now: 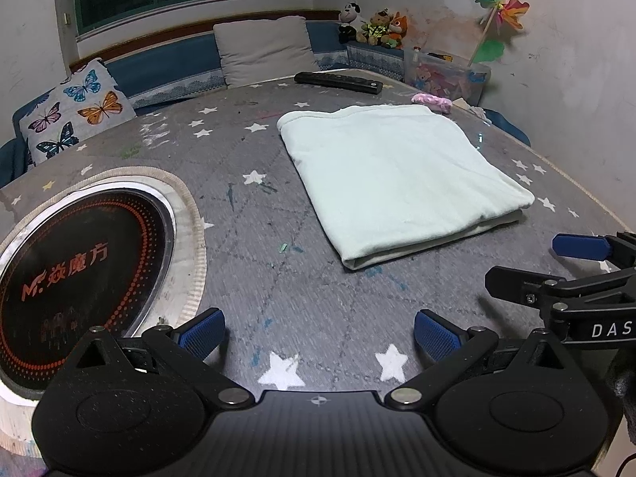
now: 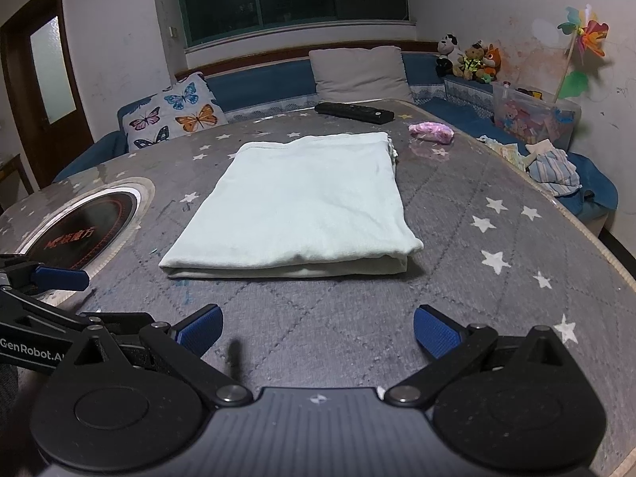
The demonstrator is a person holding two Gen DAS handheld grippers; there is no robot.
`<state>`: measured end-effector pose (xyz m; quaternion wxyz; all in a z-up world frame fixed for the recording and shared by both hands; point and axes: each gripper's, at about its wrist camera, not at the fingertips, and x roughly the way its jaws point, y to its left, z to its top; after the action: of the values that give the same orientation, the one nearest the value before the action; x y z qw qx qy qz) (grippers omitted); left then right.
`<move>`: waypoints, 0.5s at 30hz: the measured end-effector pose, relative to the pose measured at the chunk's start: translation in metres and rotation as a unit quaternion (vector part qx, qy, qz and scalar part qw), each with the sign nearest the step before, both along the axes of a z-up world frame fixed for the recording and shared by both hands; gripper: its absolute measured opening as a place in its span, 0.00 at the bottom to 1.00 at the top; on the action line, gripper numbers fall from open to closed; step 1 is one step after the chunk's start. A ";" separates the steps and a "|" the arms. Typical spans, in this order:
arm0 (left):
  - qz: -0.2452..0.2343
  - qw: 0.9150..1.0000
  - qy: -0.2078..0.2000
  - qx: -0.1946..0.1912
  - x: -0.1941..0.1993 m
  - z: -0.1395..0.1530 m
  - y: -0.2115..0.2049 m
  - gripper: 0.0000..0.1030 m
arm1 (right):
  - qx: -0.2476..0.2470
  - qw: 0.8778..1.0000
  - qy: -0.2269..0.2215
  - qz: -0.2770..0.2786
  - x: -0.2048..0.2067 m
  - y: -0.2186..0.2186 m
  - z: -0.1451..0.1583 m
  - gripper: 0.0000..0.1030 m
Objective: Fold clothes
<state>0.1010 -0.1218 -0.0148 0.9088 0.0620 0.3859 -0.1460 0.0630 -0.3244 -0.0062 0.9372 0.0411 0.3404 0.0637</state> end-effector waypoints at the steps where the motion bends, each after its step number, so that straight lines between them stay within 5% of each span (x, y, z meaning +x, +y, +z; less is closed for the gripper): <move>1: 0.000 1.000 0.000 0.000 0.000 0.000 0.000 1.00 | 0.000 1.000 0.000 0.000 0.000 0.000 0.000 1.00; 15: -0.004 1.000 -0.001 0.000 0.003 0.001 -0.001 1.00 | 0.000 1.000 0.002 -0.003 0.004 -0.002 -0.001 1.00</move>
<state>0.1035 -0.1227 -0.0139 0.9085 0.0640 0.3849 -0.1494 0.0670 -0.3259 -0.0069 0.9367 0.0419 0.3422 0.0608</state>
